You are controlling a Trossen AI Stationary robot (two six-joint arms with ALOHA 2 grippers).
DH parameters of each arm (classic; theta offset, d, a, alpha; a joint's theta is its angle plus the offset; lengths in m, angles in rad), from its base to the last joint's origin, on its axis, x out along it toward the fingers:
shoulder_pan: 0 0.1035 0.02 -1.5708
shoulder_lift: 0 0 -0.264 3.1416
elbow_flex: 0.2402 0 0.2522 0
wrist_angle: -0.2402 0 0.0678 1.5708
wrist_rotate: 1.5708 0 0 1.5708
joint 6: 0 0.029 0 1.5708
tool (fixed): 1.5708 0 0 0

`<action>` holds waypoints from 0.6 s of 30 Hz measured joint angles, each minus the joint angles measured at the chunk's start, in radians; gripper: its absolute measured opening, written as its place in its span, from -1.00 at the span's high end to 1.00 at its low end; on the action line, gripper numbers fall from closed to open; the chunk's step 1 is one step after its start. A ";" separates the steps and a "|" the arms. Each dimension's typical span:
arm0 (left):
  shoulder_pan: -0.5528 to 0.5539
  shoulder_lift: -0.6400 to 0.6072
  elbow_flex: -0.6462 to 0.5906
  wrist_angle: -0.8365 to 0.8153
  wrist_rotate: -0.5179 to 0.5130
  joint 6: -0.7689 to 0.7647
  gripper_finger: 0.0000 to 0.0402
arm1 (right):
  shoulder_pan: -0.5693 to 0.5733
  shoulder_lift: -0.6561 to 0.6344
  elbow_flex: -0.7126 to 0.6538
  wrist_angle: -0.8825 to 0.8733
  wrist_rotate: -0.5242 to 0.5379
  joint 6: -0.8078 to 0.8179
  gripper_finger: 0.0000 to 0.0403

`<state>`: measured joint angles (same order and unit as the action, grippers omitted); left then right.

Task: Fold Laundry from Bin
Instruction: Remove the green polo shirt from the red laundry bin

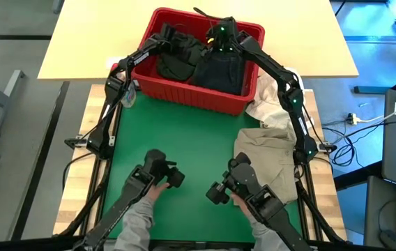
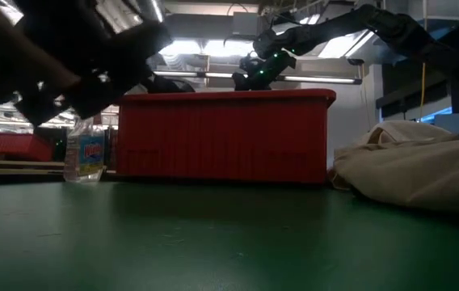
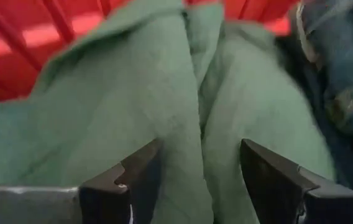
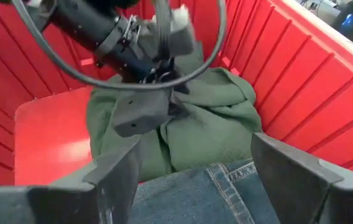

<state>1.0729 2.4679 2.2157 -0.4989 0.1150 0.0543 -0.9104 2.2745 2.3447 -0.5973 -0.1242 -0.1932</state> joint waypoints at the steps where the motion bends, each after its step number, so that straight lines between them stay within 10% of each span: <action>1: 0.000 -0.001 -0.015 -0.002 0.000 0.006 -0.03 | 0.000 0.000 0.000 0.000 0.000 0.000 -0.47; 7: 0.002 0.000 -0.069 0.002 -0.033 0.067 0.04 | 0.000 0.000 0.000 -0.003 -0.039 0.000 -0.47; 14: -0.001 -0.004 -0.074 0.020 -0.074 0.137 0.86 | 0.000 0.000 0.000 -0.006 -0.053 0.000 -0.47; 18: -0.020 -0.062 -0.076 0.022 -0.126 0.189 0.93 | 0.000 0.000 0.000 -0.029 -0.053 0.000 -0.47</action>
<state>1.0532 2.4063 2.1399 -0.4766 -0.0107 0.2435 -0.9100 2.2749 2.3447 -0.6262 -0.1768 -0.1930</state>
